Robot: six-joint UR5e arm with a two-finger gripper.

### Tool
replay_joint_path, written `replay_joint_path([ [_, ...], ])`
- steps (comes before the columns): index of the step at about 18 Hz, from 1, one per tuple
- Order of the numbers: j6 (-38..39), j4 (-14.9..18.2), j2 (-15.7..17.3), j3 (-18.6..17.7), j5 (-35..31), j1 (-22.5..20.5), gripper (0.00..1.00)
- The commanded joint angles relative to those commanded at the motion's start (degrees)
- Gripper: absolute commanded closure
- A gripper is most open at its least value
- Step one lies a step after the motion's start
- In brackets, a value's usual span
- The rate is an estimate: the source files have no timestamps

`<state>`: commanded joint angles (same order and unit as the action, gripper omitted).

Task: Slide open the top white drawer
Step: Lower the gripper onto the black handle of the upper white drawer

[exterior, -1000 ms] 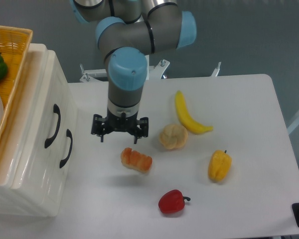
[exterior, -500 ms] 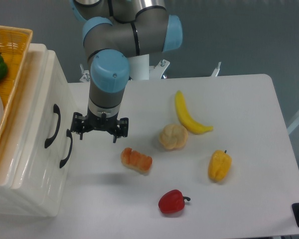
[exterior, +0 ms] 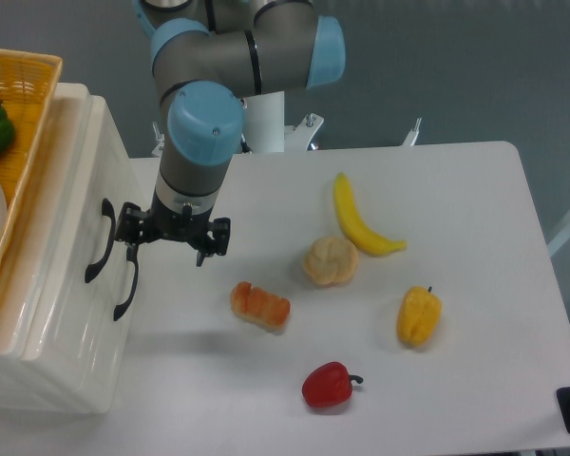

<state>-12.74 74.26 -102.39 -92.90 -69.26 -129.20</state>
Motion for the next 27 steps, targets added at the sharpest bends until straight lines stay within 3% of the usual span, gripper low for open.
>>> replay_joint_path([
  [6, 1.05, 3.87, 0.35, 0.00, 4.13, -1.49, 0.00],
  [27, 1.76, 4.40, 0.35, 0.17, 5.98, -0.44, 0.00],
])
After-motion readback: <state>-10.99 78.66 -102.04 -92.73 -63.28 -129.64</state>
